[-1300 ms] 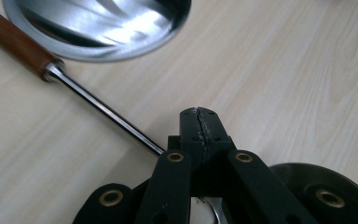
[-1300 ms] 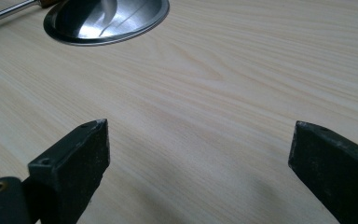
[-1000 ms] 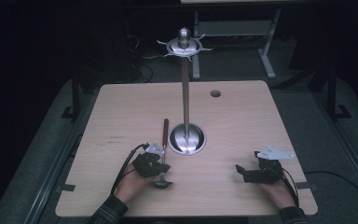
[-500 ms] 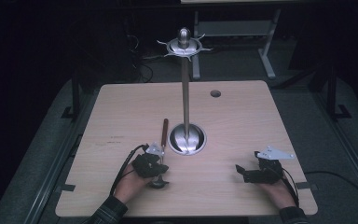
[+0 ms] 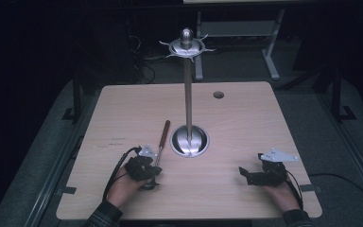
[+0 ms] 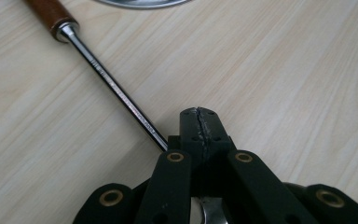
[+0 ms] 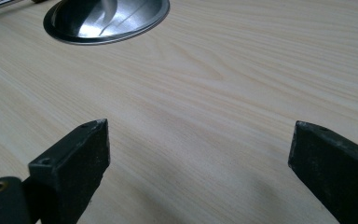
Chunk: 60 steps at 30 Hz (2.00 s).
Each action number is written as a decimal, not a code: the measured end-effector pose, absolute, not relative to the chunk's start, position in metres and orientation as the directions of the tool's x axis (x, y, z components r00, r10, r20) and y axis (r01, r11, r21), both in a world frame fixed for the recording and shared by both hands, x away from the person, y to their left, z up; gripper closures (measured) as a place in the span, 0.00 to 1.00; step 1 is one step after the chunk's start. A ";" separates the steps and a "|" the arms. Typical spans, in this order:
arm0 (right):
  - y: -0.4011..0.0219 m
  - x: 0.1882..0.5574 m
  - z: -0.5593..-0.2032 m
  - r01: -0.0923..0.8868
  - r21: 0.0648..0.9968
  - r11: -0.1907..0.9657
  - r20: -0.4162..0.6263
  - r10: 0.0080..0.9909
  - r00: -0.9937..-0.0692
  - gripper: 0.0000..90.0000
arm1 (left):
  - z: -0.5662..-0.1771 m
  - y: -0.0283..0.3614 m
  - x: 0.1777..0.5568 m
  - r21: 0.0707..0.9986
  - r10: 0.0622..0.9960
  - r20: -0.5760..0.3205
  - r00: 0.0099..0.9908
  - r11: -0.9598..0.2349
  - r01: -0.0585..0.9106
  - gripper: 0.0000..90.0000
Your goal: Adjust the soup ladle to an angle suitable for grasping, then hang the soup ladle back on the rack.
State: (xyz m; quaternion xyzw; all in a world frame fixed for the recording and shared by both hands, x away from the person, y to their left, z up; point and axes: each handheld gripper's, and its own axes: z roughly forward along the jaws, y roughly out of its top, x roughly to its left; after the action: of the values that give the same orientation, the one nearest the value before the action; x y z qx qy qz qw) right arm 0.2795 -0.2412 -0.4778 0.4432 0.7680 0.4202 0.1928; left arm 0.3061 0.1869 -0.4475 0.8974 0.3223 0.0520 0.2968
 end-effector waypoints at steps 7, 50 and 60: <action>-0.241 0.280 -0.478 0.517 0.817 0.255 0.075 0.842 -0.534 0.05 | -0.446 0.199 0.306 0.553 0.635 -0.057 0.770 -0.622 0.554 1.00; -0.241 0.280 -0.478 0.520 0.815 0.257 0.076 0.842 -0.534 0.06 | -0.432 0.258 0.325 0.576 0.769 -0.012 0.639 -0.517 0.634 0.97; -0.241 0.280 -0.478 0.520 0.815 0.256 0.076 0.842 -0.533 0.05 | -0.419 0.241 0.348 0.598 0.764 -0.060 0.642 -0.487 0.636 0.77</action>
State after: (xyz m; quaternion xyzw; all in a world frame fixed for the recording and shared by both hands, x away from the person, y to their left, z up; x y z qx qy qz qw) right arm 0.2802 -0.2407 -0.4777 0.4432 0.7687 0.4192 0.1921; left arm 0.3483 0.2412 -0.4195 0.8556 0.4092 0.1073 0.2983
